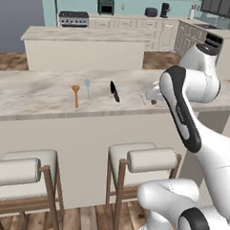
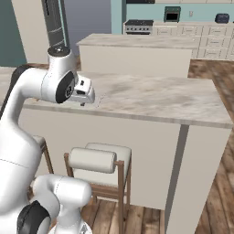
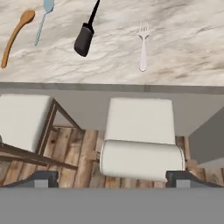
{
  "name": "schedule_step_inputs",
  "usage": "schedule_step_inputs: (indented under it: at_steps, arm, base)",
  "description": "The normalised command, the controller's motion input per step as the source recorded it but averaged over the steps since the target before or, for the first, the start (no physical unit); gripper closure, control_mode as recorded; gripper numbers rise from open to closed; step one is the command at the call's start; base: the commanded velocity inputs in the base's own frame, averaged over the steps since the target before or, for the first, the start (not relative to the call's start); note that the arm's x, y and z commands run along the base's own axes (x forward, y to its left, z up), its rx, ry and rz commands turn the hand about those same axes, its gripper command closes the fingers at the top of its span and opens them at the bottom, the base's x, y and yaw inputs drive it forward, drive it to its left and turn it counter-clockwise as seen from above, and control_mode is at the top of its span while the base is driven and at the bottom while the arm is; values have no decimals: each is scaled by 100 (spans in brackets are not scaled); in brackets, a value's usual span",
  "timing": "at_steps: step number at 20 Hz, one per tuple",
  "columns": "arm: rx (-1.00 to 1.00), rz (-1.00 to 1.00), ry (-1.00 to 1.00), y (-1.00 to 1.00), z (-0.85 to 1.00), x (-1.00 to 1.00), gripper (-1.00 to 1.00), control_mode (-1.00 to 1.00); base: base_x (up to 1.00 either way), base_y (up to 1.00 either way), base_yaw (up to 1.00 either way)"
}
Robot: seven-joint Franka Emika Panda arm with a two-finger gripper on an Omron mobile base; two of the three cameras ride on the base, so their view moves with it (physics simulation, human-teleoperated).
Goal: Pick up the metallic utensils from the counter and place them in the open drawer. Make sure not to pick up any wooden utensils.
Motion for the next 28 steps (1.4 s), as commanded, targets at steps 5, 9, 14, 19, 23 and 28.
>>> schedule_step_inputs:
  at_steps: [5, 9, 14, 19, 23, 28]
  arm:
    - [1, 0, -30, 31, 100, 0, -100, -100]
    - [-1, 0, -8, 23, 80, 0, -100, -100]
    - [-1, 0, 9, -2, -21, 32, -100, -100]
    - [0, 0, 15, 0, -51, 45, -100, -100]
    - [0, 0, 7, -3, -69, 44, -100, -100]
    - [0, 0, 2, 0, -41, 36, -100, -100]
  base:
    - [0, 0, 0]
    - [0, 0, 0]
    - [0, 0, 0]
    - [0, 0, 0]
    - [0, 0, 0]
    - [0, 0, 0]
